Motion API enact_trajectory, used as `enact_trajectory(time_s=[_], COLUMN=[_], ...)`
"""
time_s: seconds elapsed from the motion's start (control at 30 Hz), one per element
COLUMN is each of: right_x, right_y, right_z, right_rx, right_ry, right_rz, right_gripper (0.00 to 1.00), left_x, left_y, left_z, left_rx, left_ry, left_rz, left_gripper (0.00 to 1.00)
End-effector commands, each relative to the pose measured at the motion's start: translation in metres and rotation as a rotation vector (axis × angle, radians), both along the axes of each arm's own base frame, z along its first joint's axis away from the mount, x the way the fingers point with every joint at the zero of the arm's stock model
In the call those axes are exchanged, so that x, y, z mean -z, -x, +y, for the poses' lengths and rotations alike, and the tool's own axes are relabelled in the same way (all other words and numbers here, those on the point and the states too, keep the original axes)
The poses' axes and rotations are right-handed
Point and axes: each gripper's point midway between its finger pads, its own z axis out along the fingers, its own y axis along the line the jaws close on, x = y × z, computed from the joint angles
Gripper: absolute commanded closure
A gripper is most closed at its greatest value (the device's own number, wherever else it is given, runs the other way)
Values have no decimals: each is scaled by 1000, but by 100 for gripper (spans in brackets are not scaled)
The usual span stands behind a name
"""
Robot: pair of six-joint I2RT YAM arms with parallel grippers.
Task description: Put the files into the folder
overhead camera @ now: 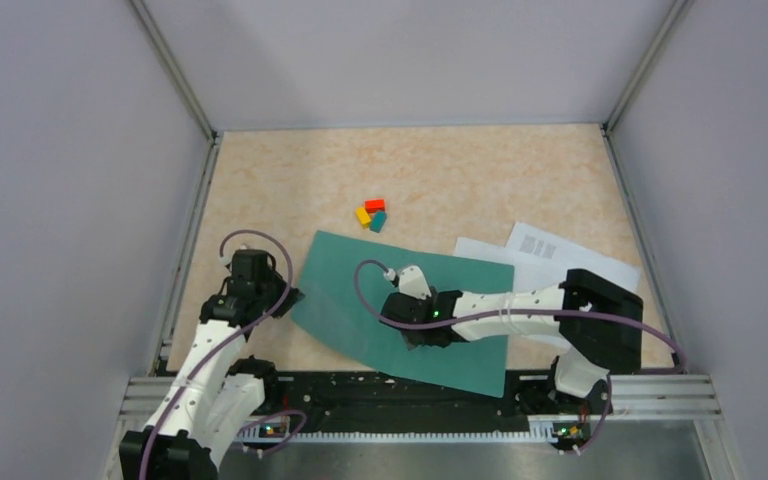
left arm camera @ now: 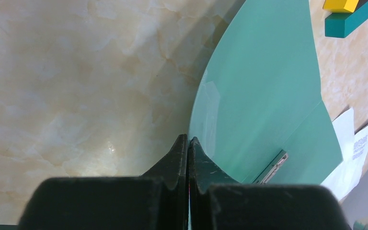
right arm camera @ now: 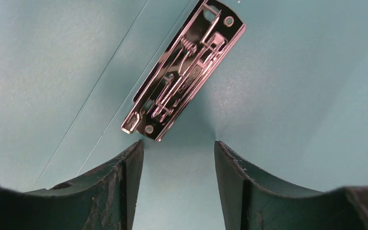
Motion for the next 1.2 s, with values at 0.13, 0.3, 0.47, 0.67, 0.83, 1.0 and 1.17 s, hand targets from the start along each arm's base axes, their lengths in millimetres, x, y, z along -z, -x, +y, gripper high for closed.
enact_trajectory(time_s=[0.13,0.3,0.47,0.67,0.83,1.0,1.17], right_x=[-6,1,-3,5,6,2,2], right_y=[-45,-61,-61,-73,-94,-119,-148], right_z=[17,19,25,22,20,21,17], right_rx=[99,97,83,104,120,131,161], right_ry=[-74,-64,-93,-92,-97,-93,-94], right_rz=[-38,-25,-19,-8,-12,-27,-32], right_gripper=[55,63,58,59,61,61,61], left_x=[-2,2,5,5,5,5,8], left_y=[-4,-6,-6,-9,-13,-20,-31], left_z=[1,1,0,-2,-3,-4,-5], left_rx=[-22,-22,-21,-20,-16,-14,-2], left_ry=[-2,0,-1,1,3,-5,-15], left_rz=[-34,-33,-23,-29,-42,-55,-56], left_gripper=[100,100,100,100,100,100,100])
